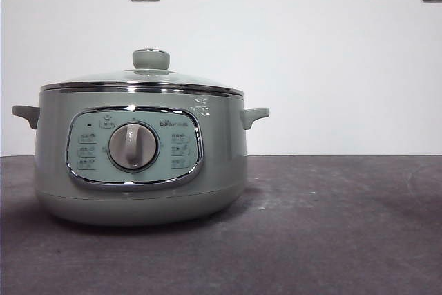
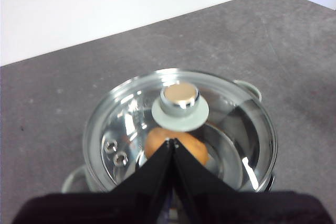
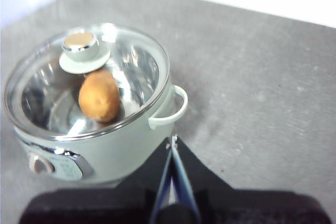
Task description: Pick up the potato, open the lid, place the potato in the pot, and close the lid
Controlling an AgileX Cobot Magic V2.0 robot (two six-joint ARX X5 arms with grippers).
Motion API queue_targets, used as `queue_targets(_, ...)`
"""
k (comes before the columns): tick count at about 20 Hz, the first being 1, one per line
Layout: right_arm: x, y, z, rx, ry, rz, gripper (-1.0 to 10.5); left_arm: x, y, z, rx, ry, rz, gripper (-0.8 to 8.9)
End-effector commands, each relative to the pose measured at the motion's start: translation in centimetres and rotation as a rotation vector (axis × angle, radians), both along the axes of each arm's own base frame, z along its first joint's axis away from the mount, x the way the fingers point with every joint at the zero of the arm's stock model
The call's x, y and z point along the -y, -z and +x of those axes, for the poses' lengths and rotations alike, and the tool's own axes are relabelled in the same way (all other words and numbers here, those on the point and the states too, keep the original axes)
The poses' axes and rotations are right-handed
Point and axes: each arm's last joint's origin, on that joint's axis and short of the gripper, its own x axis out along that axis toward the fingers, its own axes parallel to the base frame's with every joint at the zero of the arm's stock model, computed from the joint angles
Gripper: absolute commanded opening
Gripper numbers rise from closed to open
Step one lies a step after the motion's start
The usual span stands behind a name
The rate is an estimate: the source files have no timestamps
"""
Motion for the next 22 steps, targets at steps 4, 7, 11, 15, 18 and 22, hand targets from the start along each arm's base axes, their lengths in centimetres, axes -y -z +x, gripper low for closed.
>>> queue_targets(4,1.0,5.1,-1.0,-0.067,0.088,0.008,-0.1,-0.3,3.9,-0.6,0.050,-0.007,-0.055,-0.08)
queue_targets(7,1.1,5.6,-1.1,-0.108,0.108,-0.034,0.0,-0.3,4.0,-0.6,0.030,-0.012,-0.065,-0.03)
queue_targets(11,1.3,6.1,-1.4,-0.154,0.109,-0.069,0.0,-0.3,4.5,-0.6,-0.015,-0.014,-0.039,-0.03)
queue_targets(15,1.3,6.1,-1.4,-0.160,0.108,-0.074,0.0,-0.3,4.7,-0.7,-0.034,-0.014,-0.029,-0.03)
queue_targets(18,1.3,6.1,-1.4,-0.160,0.109,-0.074,0.0,-0.3,4.7,-0.6,-0.034,-0.015,-0.028,-0.03)
queue_targets(22,1.3,6.1,-1.4,-0.161,0.108,-0.074,0.0,-1.2,4.3,-1.6,0.030,-0.030,0.012,-0.03)
